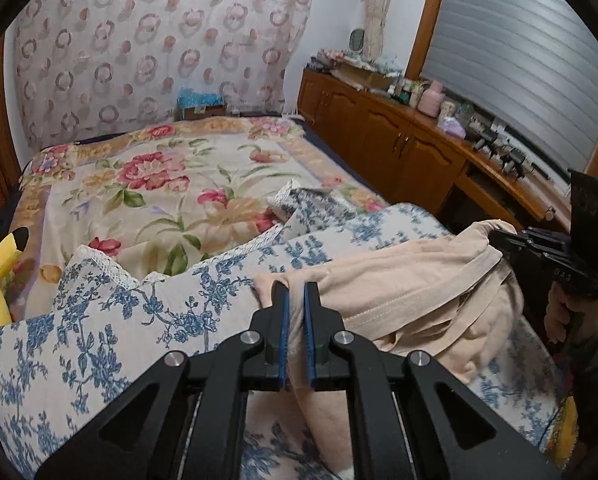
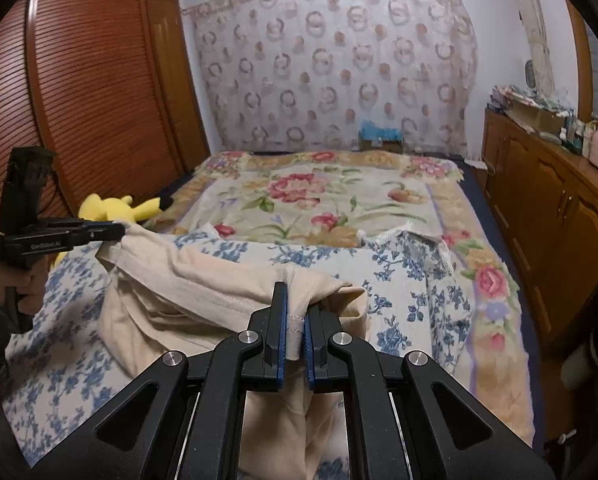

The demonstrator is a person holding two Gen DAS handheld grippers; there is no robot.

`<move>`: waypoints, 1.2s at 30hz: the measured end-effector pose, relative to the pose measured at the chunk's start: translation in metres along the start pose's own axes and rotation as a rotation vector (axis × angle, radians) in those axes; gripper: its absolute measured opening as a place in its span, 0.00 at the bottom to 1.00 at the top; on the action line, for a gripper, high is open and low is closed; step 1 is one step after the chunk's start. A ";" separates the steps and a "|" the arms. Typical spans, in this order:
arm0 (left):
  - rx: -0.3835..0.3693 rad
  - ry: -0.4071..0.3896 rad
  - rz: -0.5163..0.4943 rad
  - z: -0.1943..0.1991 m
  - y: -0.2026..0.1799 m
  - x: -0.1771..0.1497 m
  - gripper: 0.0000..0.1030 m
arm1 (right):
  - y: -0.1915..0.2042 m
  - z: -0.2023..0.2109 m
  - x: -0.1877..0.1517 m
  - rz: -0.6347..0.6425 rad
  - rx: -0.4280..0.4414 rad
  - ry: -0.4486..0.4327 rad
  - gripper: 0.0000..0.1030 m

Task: Fold small clothes

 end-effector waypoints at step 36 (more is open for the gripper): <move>0.046 0.132 -0.073 -0.046 0.003 -0.027 0.54 | -0.005 -0.038 -0.025 0.179 -0.090 0.155 0.52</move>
Point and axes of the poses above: each gripper's, at about its wrist camera, not at the fingertips, and z roughly against the way its jaws point, y to its left, x to its top, the point moved 7 cm from there along -z, roughly the way its jaws point, and after that the axes turned 1 degree about y, right-handed, at the moved point
